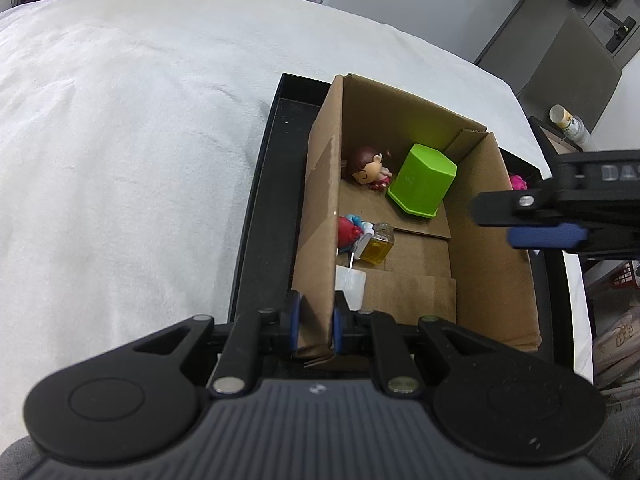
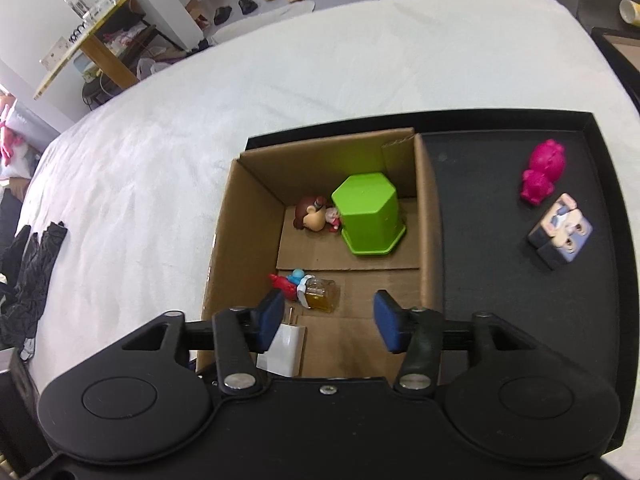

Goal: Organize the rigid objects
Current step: 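Open the right gripper to release the blue figure and withdraw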

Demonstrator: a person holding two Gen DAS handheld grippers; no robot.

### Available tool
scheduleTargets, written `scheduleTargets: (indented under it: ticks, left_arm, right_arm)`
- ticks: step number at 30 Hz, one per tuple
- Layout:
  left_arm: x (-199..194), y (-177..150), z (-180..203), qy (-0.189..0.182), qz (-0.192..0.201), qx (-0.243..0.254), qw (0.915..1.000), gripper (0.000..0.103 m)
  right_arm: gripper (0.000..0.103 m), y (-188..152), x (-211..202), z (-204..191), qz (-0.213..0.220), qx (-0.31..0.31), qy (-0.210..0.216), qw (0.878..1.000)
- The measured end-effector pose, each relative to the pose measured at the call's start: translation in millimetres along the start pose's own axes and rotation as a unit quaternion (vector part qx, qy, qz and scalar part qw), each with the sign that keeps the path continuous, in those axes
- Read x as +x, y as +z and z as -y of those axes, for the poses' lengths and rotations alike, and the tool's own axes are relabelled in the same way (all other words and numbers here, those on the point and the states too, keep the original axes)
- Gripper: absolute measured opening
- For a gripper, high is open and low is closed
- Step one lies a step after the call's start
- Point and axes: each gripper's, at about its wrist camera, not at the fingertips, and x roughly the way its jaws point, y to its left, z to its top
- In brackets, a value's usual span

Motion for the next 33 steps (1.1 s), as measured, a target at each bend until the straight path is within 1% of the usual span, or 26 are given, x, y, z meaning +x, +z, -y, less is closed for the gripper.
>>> scheduleTargets:
  ticks: [3, 5, 7, 9, 11, 13, 21, 26, 30, 33]
  left_arm:
    - [-0.3, 0.2, 1.4, 0.003, -0.001, -0.002, 1.0, 0.015]
    - [0.0, 0.5, 2.2, 0.006, -0.002, -0.005, 1.0, 0.014]
    - [0.1, 1.0, 3.3, 0.01, -0.002, -0.006, 0.9999, 0.014]
    - [0.5, 1.6, 3.9, 0.013, -0.003, -0.008, 0.9999, 0.014]
    - [0.2, 1.6, 4.6, 0.016, -0.003, -0.01, 0.9998, 0.014]
    - [0.0, 1.5, 5.5, 0.02, -0.004, -0.011, 0.9997, 0.014]
    - [-3.4, -0.1, 9.8, 0.034, 0.0, -0.015, 0.9993, 0.014]
    - [-4.1, -1.0, 13.8, 0.045, 0.003, -0.015, 0.9989, 0.014]
    - [-3.3, -1.2, 16.6, 0.054, 0.004, -0.015, 0.9984, 0.013]
    - [-2.8, -1.6, 19.9, 0.062, 0.006, -0.013, 0.998, 0.013]
  right_arm:
    - [0.056, -0.5, -8.5, 4.8, 0.008, 0.002, 0.003, 1.0]
    - [0.063, -1.2, -14.4, 7.7, 0.013, 0.001, 0.003, 1.0]
    - [0.068, -1.6, -19.9, 10.9, 0.02, 0.0, 0.004, 1.0]
    - [0.072, -2.1, -26.2, 16.0, 0.027, 0.001, 0.005, 1.0]
    - [0.078, -2.8, -32.2, 21.9, 0.036, 0.003, 0.006, 0.999]
    - [0.081, -3.3, -38.2, 29.5, 0.045, 0.008, 0.005, 0.999]
    - [0.083, -11.3, -52.0, 62.7, 0.068, 0.02, 0.01, 0.997]
    - [0.083, -17.0, -55.2, 83.6, 0.078, 0.026, 0.025, 0.996]
    - [0.083, -19.2, -56.7, 93.3, 0.087, 0.017, 0.013, 0.996]
    - [0.083, -20.2, -57.0, 105.9, 0.096, 0.023, 0.015, 0.995]
